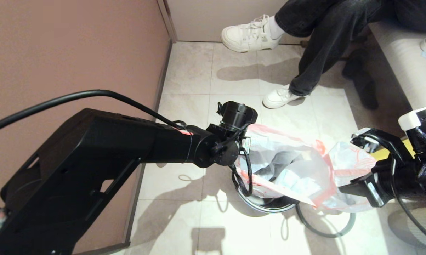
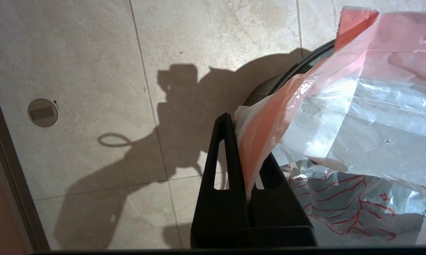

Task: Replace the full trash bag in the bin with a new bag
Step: Put the new garbage bag on the trash can

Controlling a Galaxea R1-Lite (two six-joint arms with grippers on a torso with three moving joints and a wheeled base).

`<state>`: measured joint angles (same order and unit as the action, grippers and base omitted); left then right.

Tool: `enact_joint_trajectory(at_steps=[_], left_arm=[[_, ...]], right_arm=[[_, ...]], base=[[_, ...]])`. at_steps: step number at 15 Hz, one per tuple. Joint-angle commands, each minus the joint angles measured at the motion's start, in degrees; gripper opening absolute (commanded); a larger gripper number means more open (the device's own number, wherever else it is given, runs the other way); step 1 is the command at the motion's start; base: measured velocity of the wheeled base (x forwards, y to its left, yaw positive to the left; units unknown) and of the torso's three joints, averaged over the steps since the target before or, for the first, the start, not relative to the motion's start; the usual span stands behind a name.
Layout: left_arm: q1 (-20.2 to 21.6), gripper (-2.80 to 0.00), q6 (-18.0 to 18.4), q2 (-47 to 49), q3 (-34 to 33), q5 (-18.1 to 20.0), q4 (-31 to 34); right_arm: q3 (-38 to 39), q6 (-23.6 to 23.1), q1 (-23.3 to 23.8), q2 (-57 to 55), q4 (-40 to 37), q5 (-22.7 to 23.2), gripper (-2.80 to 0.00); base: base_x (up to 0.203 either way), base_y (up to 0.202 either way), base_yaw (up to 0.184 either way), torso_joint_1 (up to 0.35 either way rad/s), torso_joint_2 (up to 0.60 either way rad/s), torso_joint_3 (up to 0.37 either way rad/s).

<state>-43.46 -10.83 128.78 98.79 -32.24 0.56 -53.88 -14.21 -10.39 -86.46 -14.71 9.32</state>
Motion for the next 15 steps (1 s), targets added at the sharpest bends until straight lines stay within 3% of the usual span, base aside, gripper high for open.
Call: enact_joint_trajectory(at_steps=[1,4,7,10,11,15], left_arm=[[0.0,-2.8,-0.2,0.0,-0.1,-0.2,0.0],[0.0,-2.8,-0.2,0.2,0.2,-0.1,0.0],[-0.2,-2.8,-0.2,0.2,0.3,-0.1,-1.0],[-0.1,-2.8,-0.2,0.2,0.2,-0.1,-1.1],[-0.1,-2.8,-0.1,0.2,0.3,-0.1,-1.1],[0.0,-2.8,-0.2,0.4,0.3,-0.1,-1.1]], right_arm=[[3.5,-0.9,1.2,-2.2,6.8,3.1,0.0],[7.1,-2.7,1.6,-4.4,12.3,5.0,0.0],[11.4,-3.9,2.2,-9.8,25.5,6.3,0.0],[11.9,-3.8,3.4,-13.8,30.5,6.6,0.0],[11.8,-3.7,3.9,-14.8,31.7,6.6,-2.8],[11.2,-2.4,4.2,-17.1,35.1,6.9,-2.8]], base=[[0.0,0.0,0.0,0.0,0.0,0.0],[0.0,0.0,0.0,0.0,0.0,0.0],[0.0,0.0,0.0,0.0,0.0,0.0],[0.0,0.0,0.0,0.0,0.0,0.0],[0.0,0.0,0.0,0.0,0.0,0.0],[0.0,0.0,0.0,0.0,0.0,0.0]])
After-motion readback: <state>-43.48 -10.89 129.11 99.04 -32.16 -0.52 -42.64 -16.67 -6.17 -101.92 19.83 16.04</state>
